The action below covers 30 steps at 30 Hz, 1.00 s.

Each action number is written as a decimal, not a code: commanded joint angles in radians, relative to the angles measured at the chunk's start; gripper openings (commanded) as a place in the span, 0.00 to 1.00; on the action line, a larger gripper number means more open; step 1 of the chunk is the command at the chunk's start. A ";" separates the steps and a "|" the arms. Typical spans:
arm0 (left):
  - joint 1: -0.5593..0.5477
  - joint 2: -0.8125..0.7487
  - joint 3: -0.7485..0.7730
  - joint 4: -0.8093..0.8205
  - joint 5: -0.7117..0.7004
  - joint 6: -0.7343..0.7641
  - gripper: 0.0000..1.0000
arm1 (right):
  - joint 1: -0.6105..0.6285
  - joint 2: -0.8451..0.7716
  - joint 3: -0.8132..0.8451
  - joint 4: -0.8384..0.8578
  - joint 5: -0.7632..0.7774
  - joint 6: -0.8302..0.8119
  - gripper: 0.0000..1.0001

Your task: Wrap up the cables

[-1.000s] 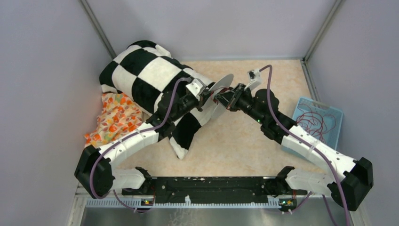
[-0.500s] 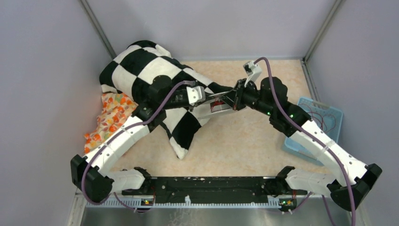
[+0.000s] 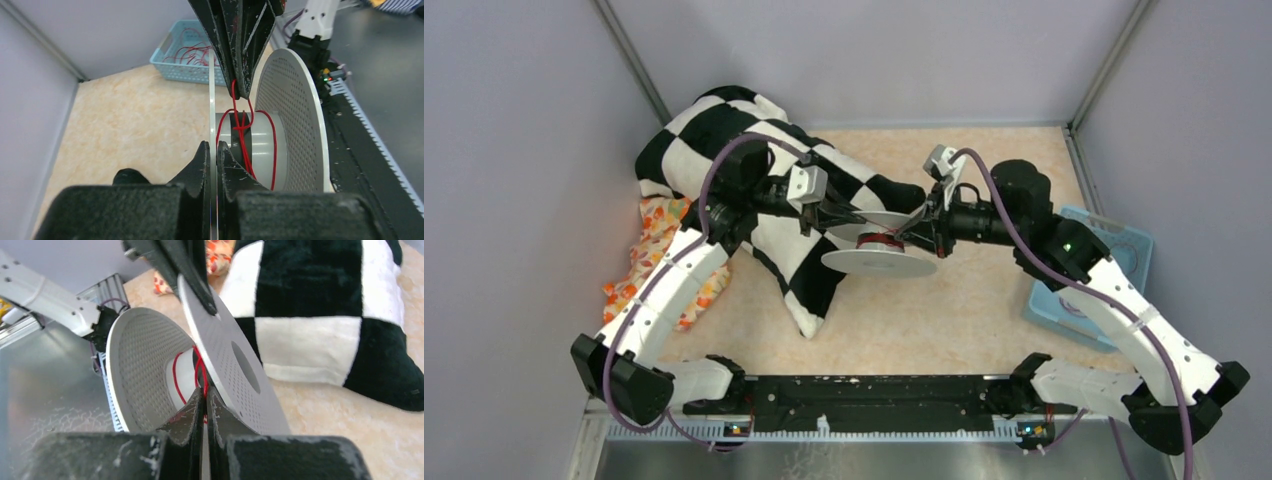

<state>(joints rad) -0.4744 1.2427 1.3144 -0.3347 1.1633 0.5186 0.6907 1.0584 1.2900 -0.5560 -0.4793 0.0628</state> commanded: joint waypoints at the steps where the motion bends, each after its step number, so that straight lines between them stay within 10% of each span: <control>1: 0.049 0.031 0.071 0.125 0.275 -0.160 0.00 | -0.013 -0.088 -0.065 0.080 -0.141 -0.095 0.00; 11: 0.091 0.263 0.096 0.922 0.490 -1.308 0.00 | -0.012 -0.144 -0.164 0.270 -0.256 -0.003 0.00; 30: 0.069 0.498 0.008 1.155 0.347 -2.006 0.00 | -0.011 -0.192 -0.371 0.414 -0.408 -0.029 0.00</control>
<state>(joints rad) -0.4156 1.6920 1.3693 0.6601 1.5753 -1.1931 0.6624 0.9283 1.0073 -0.2863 -0.7765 -0.0174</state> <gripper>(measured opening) 0.031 0.006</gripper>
